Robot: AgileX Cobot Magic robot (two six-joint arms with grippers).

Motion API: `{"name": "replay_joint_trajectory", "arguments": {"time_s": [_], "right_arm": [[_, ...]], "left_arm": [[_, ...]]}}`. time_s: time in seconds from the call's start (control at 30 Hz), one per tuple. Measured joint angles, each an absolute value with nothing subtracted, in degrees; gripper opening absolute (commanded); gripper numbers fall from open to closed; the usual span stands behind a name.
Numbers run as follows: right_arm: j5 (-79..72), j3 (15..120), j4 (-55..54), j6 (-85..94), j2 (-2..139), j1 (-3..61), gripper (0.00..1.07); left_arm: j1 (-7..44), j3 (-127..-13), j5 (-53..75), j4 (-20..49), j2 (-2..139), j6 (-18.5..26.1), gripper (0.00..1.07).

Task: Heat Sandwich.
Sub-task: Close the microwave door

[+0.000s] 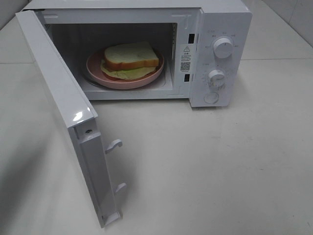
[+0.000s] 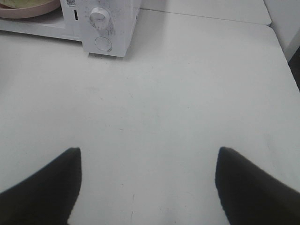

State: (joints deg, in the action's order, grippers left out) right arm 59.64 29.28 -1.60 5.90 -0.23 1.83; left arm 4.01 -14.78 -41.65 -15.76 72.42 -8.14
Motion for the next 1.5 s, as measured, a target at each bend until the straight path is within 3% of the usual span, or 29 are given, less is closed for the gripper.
{"name": "replay_joint_trajectory", "arguments": {"time_s": [0.57, 1.5], "right_arm": [[59.64, 29.28, -1.60, 5.79, -0.23, 1.83, 0.76], [59.64, 29.28, -1.60, 5.73, -0.23, 1.83, 0.76]], "left_arm": [[11.46, -20.34, -44.46, -16.39, 81.25, -9.00, 0.00], [30.60, -39.25, -44.92, 0.52, 98.32, -4.01, 0.00]]}}
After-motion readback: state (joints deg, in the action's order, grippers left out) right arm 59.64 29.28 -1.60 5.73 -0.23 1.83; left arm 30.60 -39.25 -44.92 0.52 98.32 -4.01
